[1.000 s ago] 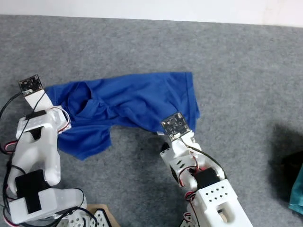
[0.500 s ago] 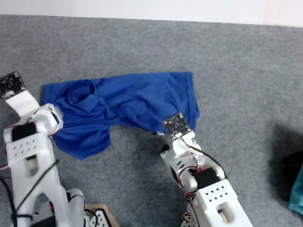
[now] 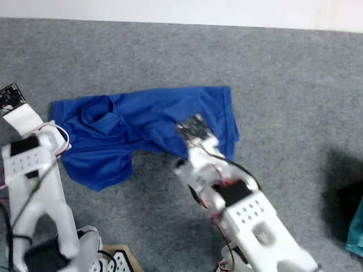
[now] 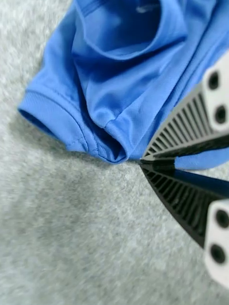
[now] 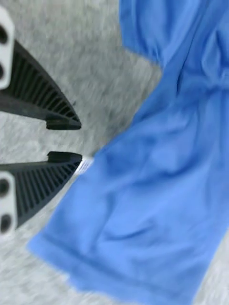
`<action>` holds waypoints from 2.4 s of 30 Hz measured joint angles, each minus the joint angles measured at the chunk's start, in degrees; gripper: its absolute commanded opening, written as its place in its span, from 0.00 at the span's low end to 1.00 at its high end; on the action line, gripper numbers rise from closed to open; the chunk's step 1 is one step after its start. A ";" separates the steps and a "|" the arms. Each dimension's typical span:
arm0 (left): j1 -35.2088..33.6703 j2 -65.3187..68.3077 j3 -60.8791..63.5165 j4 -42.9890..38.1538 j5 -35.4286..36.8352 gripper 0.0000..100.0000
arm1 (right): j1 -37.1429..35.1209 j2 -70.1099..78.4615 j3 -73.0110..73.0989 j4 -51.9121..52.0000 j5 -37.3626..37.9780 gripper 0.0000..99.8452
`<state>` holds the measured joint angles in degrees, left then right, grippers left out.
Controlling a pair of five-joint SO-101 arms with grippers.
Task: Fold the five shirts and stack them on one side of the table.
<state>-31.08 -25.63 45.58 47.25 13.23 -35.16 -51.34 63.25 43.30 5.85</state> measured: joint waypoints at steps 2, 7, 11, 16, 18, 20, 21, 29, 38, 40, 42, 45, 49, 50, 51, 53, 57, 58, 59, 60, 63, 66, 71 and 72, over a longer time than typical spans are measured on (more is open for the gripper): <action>0.00 3.69 -2.11 0.00 2.02 0.01 | -2.90 7.21 -6.15 -0.44 0.00 0.09; 0.00 11.08 -5.45 -1.14 7.21 0.01 | -9.76 25.41 -19.69 -9.32 0.00 0.09; 0.00 14.33 -5.89 -5.80 11.43 0.01 | -13.89 40.97 -27.43 -18.37 0.00 0.05; 0.00 15.12 -5.98 -10.20 16.18 0.01 | -15.47 56.79 -39.30 -21.36 0.00 0.01; 0.26 15.12 -5.98 -11.52 17.67 0.01 | -15.38 60.04 -43.08 -21.36 0.00 0.01; 1.23 15.12 -5.98 -12.57 18.20 0.01 | -15.30 61.36 -45.19 -21.54 0.00 0.01; 2.02 15.12 -5.98 -13.27 18.37 0.01 | -15.03 61.45 -45.80 -21.71 0.00 0.01; 4.92 15.12 -5.98 -16.00 18.37 0.01 | -12.92 67.25 -49.49 -24.62 0.00 0.01; 4.92 15.12 -5.98 -16.00 18.37 0.01 | -9.93 80.00 -62.59 -25.49 0.00 0.01; 4.92 15.12 -5.89 -16.00 18.37 0.01 | -9.05 83.08 -65.93 -25.49 0.00 0.01; 4.92 15.12 -5.27 -16.00 18.37 0.01 | -8.09 85.63 -69.01 -25.49 0.00 0.01; 4.92 15.12 -4.48 -16.79 18.37 0.01 | -6.33 89.58 -73.58 -25.49 0.00 0.01; 4.92 15.12 -3.08 -18.81 18.37 0.01 | -4.75 93.36 -78.15 -25.14 0.00 0.01; 4.92 15.12 -3.08 -19.08 18.46 0.01 | -4.40 93.63 -79.30 -24.26 0.00 0.01; 4.92 15.12 -3.08 -19.08 18.46 0.01 | -4.22 93.71 -80.62 -22.95 0.00 0.01; 4.92 15.12 -3.08 -19.08 18.46 0.01 | -4.13 93.71 -82.73 -19.34 0.00 0.01; 4.92 15.12 -3.08 -19.25 18.37 0.01 | -4.22 93.71 -86.77 -9.32 0.00 0.01; 4.92 15.12 -2.81 -19.25 18.37 0.01 | -4.22 93.45 -87.12 -6.68 0.00 0.01; 4.92 15.12 -2.37 -19.25 18.37 0.01 | -4.40 92.84 -87.38 -4.66 -0.09 0.01; 4.92 15.12 -2.20 -19.25 18.46 0.01 | -4.66 91.96 -87.38 -3.25 -0.79 0.01; 4.92 15.12 -0.70 -19.25 18.37 0.01 | -5.71 88.79 -87.47 -1.41 -4.84 0.01; 4.92 15.12 0.00 -19.25 18.46 0.01 | -7.56 87.12 -85.45 -1.32 -6.51 0.01; 4.13 15.12 0.00 -18.55 18.55 0.01 | -9.85 87.12 -84.13 -3.43 -6.59 0.01; 4.13 15.12 0.00 -18.02 18.46 0.01 | -9.93 87.12 -84.13 -4.40 -6.59 0.01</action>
<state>-26.95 -10.51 45.58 29.23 31.69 -45.10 35.78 -20.88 38.90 -0.75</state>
